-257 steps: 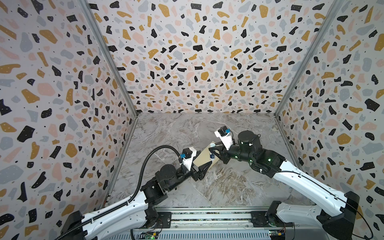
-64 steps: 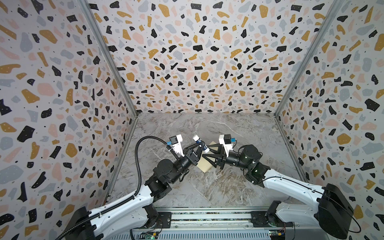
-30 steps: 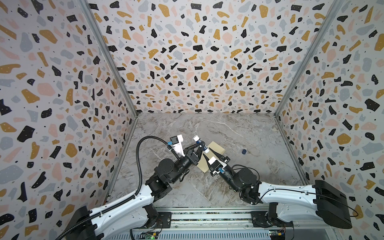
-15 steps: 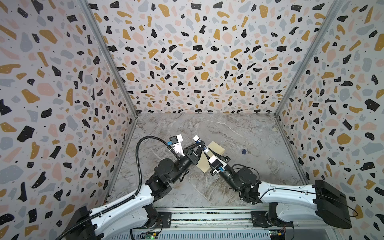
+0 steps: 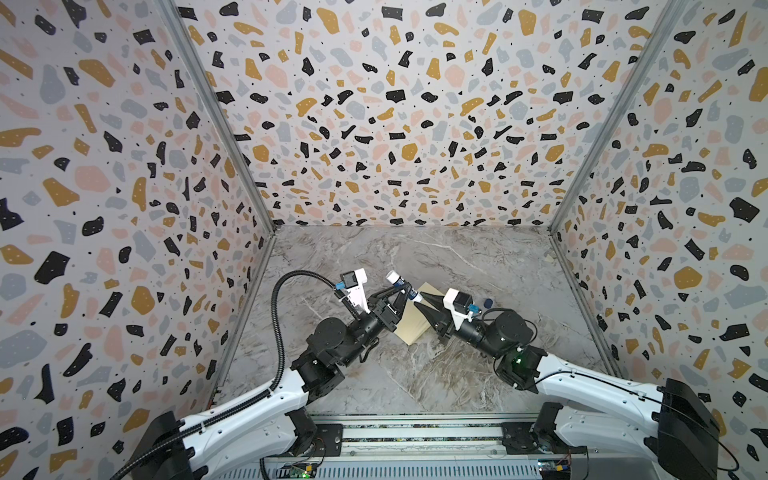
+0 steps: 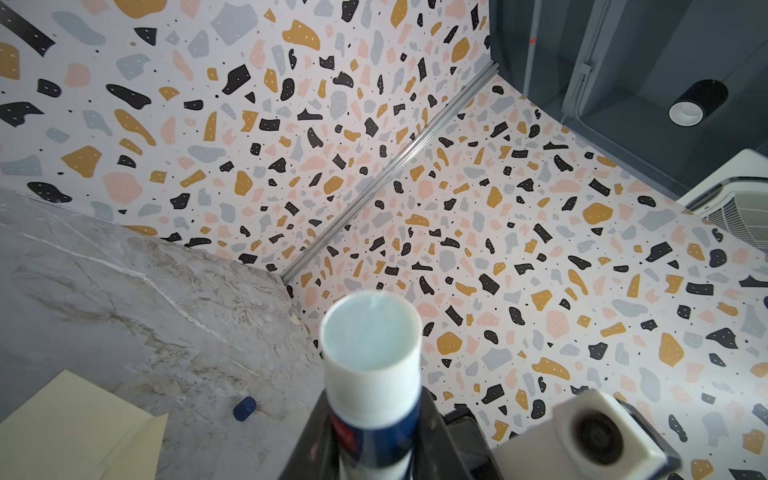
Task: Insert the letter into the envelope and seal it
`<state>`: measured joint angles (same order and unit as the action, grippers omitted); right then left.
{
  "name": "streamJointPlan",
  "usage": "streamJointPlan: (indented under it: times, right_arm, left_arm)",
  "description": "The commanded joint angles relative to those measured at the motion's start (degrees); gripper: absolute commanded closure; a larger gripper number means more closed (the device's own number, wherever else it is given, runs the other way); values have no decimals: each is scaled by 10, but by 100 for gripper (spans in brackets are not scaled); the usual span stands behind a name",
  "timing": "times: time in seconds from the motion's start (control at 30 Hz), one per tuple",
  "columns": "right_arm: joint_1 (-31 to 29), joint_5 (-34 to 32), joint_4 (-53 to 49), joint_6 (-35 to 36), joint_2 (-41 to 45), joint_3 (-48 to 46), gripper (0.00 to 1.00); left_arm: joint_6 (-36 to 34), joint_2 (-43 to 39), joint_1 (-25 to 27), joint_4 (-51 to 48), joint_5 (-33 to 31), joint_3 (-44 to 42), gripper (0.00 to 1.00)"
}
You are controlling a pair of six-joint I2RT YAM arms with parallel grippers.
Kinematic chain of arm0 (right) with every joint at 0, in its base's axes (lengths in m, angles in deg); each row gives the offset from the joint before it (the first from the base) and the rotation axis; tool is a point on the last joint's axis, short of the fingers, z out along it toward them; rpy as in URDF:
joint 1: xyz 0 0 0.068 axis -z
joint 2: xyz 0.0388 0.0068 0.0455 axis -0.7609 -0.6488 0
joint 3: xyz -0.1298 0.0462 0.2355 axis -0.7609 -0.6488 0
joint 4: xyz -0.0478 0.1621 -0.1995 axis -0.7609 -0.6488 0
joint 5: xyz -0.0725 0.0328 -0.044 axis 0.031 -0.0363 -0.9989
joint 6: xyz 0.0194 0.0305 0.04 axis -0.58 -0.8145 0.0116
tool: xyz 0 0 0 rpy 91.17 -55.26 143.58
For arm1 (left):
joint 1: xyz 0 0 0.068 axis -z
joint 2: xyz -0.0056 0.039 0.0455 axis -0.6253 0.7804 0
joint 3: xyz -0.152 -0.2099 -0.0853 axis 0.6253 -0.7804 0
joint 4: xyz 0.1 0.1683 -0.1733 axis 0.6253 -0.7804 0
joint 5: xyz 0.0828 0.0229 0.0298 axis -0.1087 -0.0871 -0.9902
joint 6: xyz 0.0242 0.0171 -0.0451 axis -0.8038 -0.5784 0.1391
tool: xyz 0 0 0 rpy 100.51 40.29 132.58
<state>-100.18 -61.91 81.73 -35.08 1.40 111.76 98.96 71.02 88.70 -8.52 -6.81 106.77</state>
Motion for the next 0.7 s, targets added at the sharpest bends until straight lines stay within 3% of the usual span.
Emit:
streamJointPlan:
  times: [0.0,0.07,0.17,0.5,0.6,0.67]
  right_arm:
    - [53,190,-11,-163,9,45,81]
    - [69,241,-11,-206,-1,56,80]
    - [77,265,12,-253,-10,57,80]
    - [78,272,9,-269,-26,63,73]
    - [76,245,-12,-233,-14,62,61]
    - [66,191,-44,-186,6,61,53]
  left_arm:
    - [-33,-1,2,40,26,5,100]
    - [-38,0,2,46,32,4,100]
    - [-39,2,2,52,33,4,100]
    - [-39,5,2,48,30,3,100]
    - [-34,2,2,42,20,4,100]
    - [-30,0,3,32,10,5,100]
